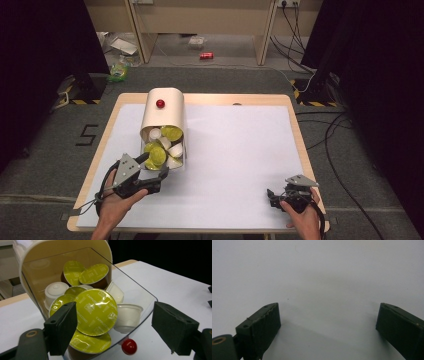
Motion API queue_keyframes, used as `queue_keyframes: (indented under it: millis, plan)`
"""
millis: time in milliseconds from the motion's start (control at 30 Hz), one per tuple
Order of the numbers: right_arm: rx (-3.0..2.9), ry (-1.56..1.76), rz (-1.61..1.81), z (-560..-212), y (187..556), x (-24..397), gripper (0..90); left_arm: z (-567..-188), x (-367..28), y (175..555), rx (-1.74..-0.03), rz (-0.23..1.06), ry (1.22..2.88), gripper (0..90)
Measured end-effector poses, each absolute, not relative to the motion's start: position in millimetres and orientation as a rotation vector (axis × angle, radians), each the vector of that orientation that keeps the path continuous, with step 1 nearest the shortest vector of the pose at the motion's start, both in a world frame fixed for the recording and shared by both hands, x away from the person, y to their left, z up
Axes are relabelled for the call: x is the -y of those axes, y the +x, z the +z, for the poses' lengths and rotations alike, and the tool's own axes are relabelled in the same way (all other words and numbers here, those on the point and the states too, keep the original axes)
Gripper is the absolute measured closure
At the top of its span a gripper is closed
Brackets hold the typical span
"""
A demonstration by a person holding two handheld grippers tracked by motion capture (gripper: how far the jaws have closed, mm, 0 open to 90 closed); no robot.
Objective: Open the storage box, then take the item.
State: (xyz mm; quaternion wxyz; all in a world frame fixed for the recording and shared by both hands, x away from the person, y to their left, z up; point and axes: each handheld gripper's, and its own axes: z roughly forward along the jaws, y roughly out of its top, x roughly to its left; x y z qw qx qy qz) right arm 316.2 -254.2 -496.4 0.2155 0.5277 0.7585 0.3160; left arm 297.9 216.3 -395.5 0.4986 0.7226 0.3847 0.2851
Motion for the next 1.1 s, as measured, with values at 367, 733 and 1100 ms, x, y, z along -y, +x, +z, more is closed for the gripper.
queue_keyframes:
  millis: [367,733,1100]
  plan:
    - [-2.103,1.464,0.876,-496,316,254,5.9,-397,-219,311,-0.964,0.704,1.737,20.6]
    - [-2.105,1.460,0.876,-496,316,254,5.9,-397,-220,320,-0.976,0.705,1.735,20.8]
    - [-2.105,1.463,0.877,-496,316,254,5.6,-398,-217,323,-0.975,0.698,1.738,20.9]
